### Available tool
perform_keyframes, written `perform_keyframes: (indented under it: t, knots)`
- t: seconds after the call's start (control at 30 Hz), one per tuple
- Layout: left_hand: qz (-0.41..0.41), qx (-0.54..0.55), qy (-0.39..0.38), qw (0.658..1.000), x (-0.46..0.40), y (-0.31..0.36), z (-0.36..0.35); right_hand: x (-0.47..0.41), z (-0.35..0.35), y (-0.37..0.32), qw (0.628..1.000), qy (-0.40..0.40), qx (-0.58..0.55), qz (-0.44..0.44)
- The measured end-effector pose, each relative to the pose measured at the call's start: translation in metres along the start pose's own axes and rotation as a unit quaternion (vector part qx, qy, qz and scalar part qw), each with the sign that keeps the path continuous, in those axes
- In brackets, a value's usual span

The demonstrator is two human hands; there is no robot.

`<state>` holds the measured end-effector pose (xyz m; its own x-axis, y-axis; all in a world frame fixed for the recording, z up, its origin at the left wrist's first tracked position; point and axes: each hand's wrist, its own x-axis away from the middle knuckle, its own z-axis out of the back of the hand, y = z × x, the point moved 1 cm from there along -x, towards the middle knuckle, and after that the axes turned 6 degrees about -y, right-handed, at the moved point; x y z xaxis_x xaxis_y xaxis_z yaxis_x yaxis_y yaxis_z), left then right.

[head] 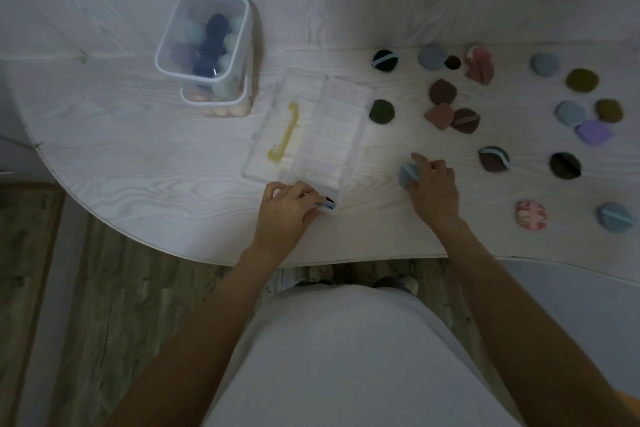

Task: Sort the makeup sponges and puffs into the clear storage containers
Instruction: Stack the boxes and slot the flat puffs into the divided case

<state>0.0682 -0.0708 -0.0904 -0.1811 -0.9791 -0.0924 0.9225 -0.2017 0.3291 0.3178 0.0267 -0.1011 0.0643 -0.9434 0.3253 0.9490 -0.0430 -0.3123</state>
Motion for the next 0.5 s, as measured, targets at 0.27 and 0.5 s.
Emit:
perform_keyframes:
  t: [0.27,0.5]
  knots:
    - [0.027,0.008,0.010,1.000,0.000,0.010,-0.003,0.028,0.033,-0.037,0.951,0.121,-0.244,0.147]
    - [0.022,0.006,0.022,0.999,0.001,0.012,-0.002,0.055,0.002,-0.093,0.948,0.061,-0.157,0.271]
